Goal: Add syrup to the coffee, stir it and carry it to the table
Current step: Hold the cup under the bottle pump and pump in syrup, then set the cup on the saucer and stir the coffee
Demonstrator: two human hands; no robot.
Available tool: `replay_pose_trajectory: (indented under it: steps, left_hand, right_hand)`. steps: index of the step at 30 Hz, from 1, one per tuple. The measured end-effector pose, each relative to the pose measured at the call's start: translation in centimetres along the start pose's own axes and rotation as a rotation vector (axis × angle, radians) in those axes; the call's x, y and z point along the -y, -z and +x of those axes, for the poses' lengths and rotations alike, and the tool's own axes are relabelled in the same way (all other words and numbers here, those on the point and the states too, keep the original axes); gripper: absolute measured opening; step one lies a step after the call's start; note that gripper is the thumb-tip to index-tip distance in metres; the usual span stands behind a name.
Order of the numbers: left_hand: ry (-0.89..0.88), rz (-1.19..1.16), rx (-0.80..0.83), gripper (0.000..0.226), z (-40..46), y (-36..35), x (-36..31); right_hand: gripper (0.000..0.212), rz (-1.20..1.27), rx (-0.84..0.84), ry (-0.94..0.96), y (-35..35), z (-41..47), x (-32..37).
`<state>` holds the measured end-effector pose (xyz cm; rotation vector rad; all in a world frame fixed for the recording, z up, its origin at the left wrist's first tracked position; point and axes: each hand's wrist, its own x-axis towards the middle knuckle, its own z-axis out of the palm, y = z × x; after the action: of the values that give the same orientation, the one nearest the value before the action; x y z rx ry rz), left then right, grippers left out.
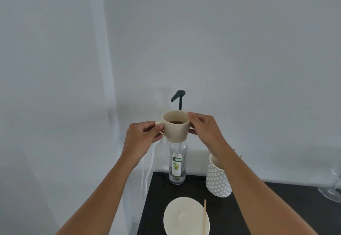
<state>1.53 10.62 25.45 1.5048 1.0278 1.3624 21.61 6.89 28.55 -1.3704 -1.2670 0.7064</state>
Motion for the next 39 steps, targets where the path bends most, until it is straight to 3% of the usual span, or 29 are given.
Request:
replay_pose_trajectory:
  steps: [14, 22, 29, 33, 36, 39]
  left_hand:
    - [0.216, 0.039, 0.168, 0.018, -10.0, -2.2, 12.4]
    - [0.334, 0.188, 0.215, 0.012, -14.0, -2.2, 18.5]
    - [0.368, 0.151, 0.184, 0.014, -15.2, -2.2, 19.5]
    - [0.399, 0.103, 0.171, 0.020, -15.8, -2.2, 19.9]
    - [0.390, 0.053, 0.149, 0.025, -16.2, -1.9, 20.5]
    - [0.385, 0.013, 0.145, 0.027, -16.2, -1.7, 20.8]
  right_hand:
    - [0.028, -0.002, 0.012, -0.219, -1.1, -10.0, -14.0]
    - [0.030, 0.006, 0.022, -0.354, -2.2, -14.0, -19.7]
    - [0.034, 0.014, 0.046, -0.347, -2.4, -15.1, -19.4]
    - [0.040, -0.109, -0.059, -0.259, -0.9, -16.8, -20.5]
    - [0.053, -0.395, 0.087, -0.143, 0.6, -19.0, -22.4]
    - [0.049, -0.531, 0.316, -0.070, 0.9, -20.5, -24.3]
